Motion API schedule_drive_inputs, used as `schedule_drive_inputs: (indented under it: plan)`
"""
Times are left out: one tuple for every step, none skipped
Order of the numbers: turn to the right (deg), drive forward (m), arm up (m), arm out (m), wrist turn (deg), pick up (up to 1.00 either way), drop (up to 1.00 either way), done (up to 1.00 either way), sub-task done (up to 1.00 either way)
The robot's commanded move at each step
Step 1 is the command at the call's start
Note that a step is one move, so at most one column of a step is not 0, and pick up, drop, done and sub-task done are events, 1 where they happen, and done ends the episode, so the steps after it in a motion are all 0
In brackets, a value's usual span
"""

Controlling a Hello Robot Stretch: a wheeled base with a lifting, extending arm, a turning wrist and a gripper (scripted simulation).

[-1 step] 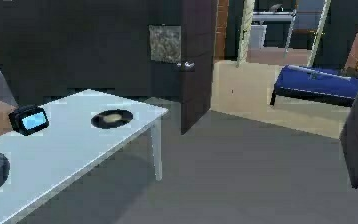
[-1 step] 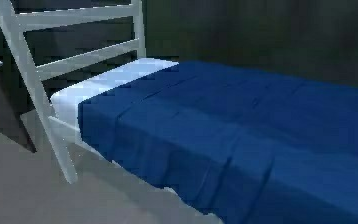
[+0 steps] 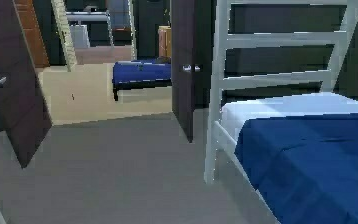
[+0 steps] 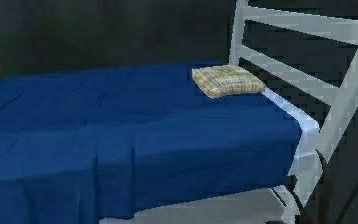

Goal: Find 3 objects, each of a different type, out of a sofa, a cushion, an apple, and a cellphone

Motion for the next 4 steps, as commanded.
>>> schedule_drive_inputs:
  plan:
    - [18.0,0.0,0.0,0.0,0.0,0.0,0.0,0.0,0.0]
    - [0.0,0.05,0.0,0.0,0.0,0.0,0.0,0.0,0.0]
    - [45.0,0.0,0.0,0.0,0.0,0.0,0.0,0.0,0.0]
    - [42.0,0.0,0.0,0.0,0.0,0.0,0.0,0.0,0.0]
